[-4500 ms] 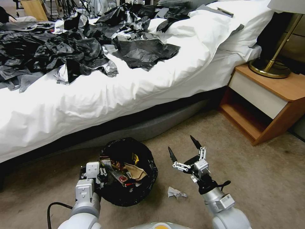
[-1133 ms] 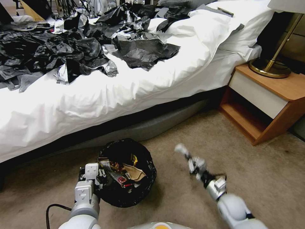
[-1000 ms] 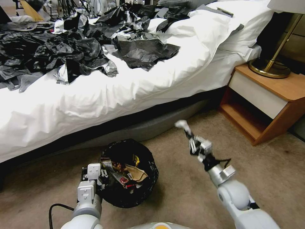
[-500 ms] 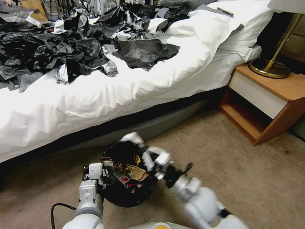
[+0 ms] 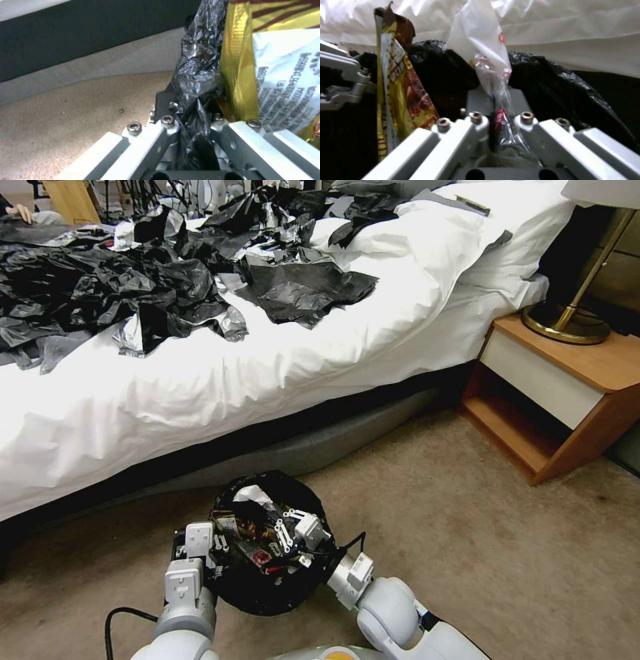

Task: Pick up the trash bin, then pick up the garbage from the floor and place it into the trash bin.

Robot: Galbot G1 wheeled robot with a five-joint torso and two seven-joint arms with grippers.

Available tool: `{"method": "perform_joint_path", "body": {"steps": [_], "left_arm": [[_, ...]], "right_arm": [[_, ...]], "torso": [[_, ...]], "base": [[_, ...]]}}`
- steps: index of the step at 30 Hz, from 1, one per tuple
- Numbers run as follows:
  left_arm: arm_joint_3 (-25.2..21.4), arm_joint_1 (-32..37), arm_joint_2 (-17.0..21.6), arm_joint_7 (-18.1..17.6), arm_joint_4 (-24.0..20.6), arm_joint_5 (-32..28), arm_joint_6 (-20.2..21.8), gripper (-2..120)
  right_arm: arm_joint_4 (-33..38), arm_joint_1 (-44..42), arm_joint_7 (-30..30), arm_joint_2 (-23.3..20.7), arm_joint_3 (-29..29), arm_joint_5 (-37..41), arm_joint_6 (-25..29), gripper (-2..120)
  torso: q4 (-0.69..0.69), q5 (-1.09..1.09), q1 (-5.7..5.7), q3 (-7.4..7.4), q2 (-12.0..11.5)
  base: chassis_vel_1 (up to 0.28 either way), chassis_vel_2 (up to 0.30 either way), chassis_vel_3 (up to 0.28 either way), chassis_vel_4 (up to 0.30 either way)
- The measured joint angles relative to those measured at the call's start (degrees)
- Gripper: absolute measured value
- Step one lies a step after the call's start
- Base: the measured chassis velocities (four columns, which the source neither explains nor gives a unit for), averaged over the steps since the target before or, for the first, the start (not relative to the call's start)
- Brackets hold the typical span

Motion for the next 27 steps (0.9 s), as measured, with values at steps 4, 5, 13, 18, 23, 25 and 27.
{"method": "perform_joint_path", "body": {"steps": [4, 5, 13, 18, 23, 25, 27], "left_arm": [[-0.20, 0.01, 0.10, -0.01, 0.00, -0.06, -0.01, 1], [-0.34, -0.05, 0.14, -0.02, 0.00, -0.15, -0.01, 1], [-0.52, -0.59, 0.27, -0.03, 0.12, -0.47, 0.04, 1], [-0.52, -0.76, 0.25, -0.03, 0.24, -0.52, 0.09, 1], [-0.80, -0.82, 0.31, -0.03, 0.24, -0.71, 0.13, 1], [-0.80, -0.82, 0.31, -0.03, 0.24, -0.71, 0.14, 1], [-0.79, -0.79, 0.31, -0.03, 0.24, -0.72, 0.16, 1]], "right_arm": [[0.17, 0.05, 0.04, -0.49, -0.16, -0.01, -0.06, 23], [0.48, -0.16, 0.03, -0.73, -0.11, -0.07, -0.06, 29], [1.73, -1.13, -0.19, -1.92, 0.57, -0.19, -0.03, 57], [2.08, -1.42, -0.19, -2.35, 0.69, -0.39, 0.00, 74], [2.58, -1.88, -0.17, -2.74, 0.58, -0.75, 0.10, 94], [2.71, -1.94, -0.17, -2.80, 0.55, -0.82, 0.12, 97], [3.40, -2.11, -0.16, -3.10, 0.48, -0.95, 0.22, 100]], "torso": [[0.00, 0.00, 0.00, 0.00, 0.00], [0.00, 0.00, 0.00, 0.00, 0.00], [0.00, 0.00, 0.00, 0.00, 0.00], [0.00, 0.00, 0.00, 0.00, 0.00], [0.00, 0.00, 0.00, 0.00, 0.00], [0.00, 0.00, 0.01, 0.00, 0.00], [0.00, 0.00, 0.00, 0.00, 0.00]], "base": [[0.000, 0.000, 0.000, 0.000], [0.000, 0.000, 0.000, 0.000], [0.000, 0.000, 0.000, 0.000], [0.000, 0.000, 0.000, 0.000], [0.000, 0.000, 0.000, 0.000], [0.000, 0.000, 0.000, 0.000], [0.000, 0.000, 0.000, 0.000]]}}
